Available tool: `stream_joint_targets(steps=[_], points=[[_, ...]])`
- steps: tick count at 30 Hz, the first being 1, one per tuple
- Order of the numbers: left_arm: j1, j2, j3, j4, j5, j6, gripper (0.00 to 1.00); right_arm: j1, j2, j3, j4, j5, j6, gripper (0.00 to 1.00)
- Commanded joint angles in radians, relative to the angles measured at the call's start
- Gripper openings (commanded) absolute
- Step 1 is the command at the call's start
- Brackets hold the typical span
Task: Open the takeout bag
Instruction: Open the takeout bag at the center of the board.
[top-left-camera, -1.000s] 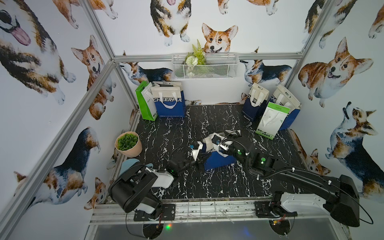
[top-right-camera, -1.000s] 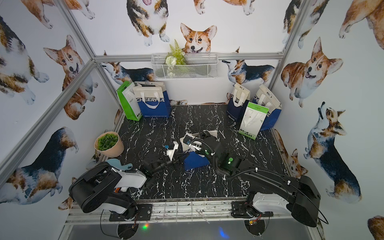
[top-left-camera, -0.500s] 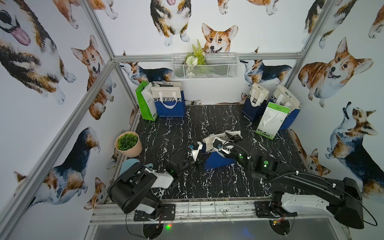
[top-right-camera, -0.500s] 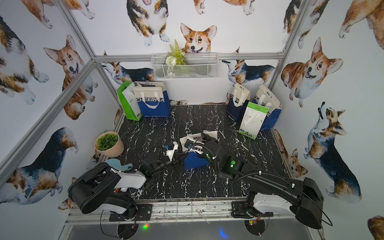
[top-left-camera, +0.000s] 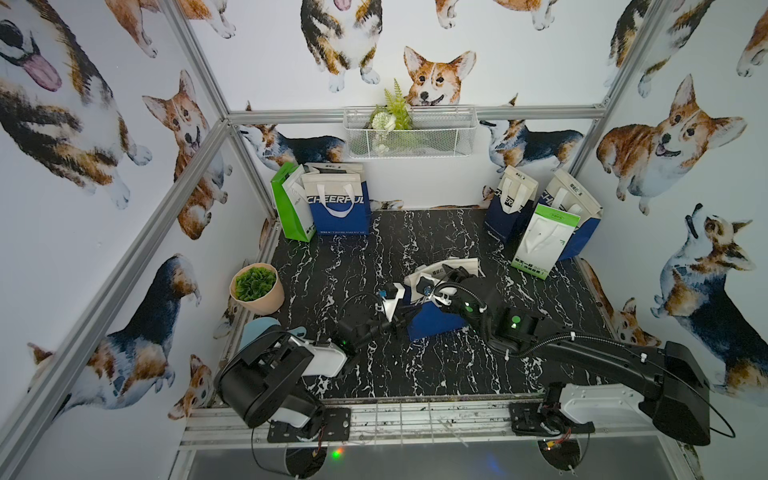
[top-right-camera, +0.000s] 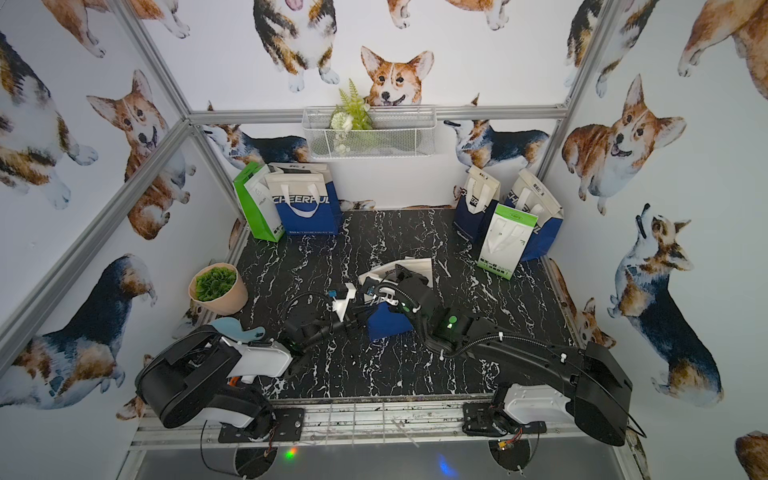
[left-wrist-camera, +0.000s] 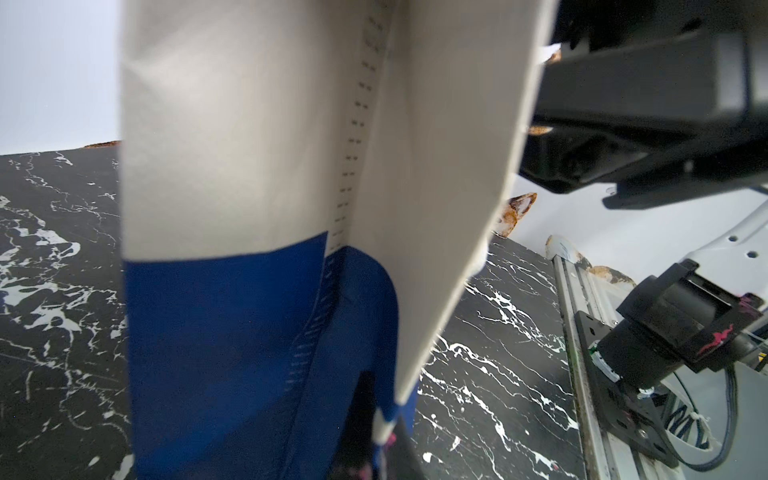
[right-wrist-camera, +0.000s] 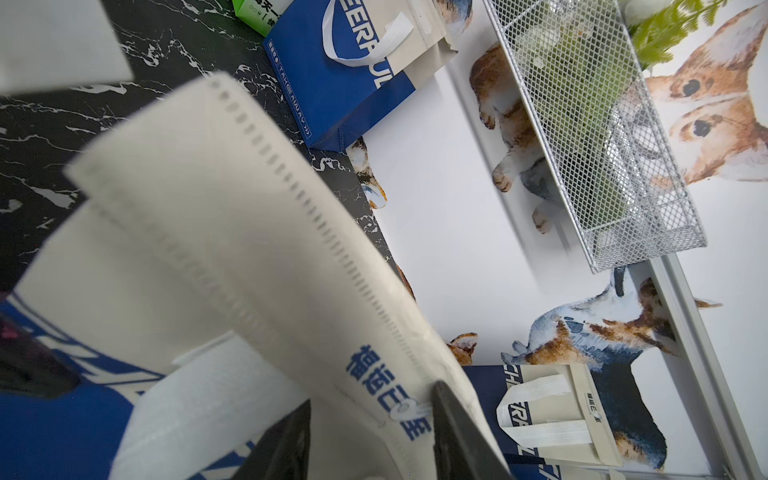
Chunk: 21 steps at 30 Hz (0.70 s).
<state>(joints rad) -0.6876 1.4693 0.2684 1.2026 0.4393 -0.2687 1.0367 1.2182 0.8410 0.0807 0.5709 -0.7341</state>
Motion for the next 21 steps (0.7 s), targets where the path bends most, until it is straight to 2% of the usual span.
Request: stream_joint_targets(steps=[1, 5, 12, 17, 21], points=[[0.0, -0.007, 0.0, 0.012, 0.013, 0.016, 0.0, -0.004, 0.006, 0.014, 0.075, -0.022, -0.011, 0.42], [-0.001, -0.009, 0.001, 0.007, 0.011, 0.018, 0.0, -0.01, 0.015, 0.023, 0.08, -0.033, -0.003, 0.31], [0.0, -0.01, 0.001, 0.007, 0.01, 0.016, 0.0, -0.014, 0.027, 0.044, 0.055, -0.041, 0.007, 0.0], [-0.001, -0.012, 0.001, 0.003, 0.01, 0.017, 0.0, -0.016, 0.006, 0.055, 0.057, -0.014, 0.043, 0.0], [-0.001, -0.013, 0.0, 0.003, 0.01, 0.016, 0.0, -0.021, -0.001, 0.094, -0.013, -0.037, 0.064, 0.0]])
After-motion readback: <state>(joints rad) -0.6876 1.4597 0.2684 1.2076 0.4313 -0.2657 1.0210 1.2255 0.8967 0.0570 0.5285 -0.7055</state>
